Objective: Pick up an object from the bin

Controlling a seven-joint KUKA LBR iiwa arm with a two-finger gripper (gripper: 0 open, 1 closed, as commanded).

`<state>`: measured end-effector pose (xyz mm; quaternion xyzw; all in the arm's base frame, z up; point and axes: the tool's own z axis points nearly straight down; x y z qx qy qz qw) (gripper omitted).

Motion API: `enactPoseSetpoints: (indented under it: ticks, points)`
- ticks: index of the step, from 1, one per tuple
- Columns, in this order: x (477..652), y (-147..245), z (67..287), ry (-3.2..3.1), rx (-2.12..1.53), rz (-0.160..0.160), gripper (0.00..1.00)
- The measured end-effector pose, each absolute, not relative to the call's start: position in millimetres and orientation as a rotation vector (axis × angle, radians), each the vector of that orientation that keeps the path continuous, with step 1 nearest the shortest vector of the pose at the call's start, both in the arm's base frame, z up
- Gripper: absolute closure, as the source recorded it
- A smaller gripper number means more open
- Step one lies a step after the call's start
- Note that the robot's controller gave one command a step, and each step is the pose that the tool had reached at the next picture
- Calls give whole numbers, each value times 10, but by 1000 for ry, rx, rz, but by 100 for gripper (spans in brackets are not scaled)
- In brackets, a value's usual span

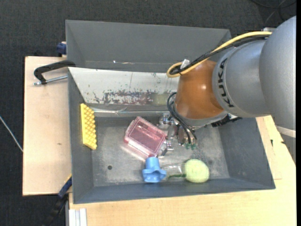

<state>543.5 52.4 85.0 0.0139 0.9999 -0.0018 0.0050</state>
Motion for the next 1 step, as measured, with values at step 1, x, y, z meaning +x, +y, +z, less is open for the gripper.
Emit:
enactPoseSetpoints:
  ticks: [1]
  points:
    - [5342,531,1235,3143,48,0,100]
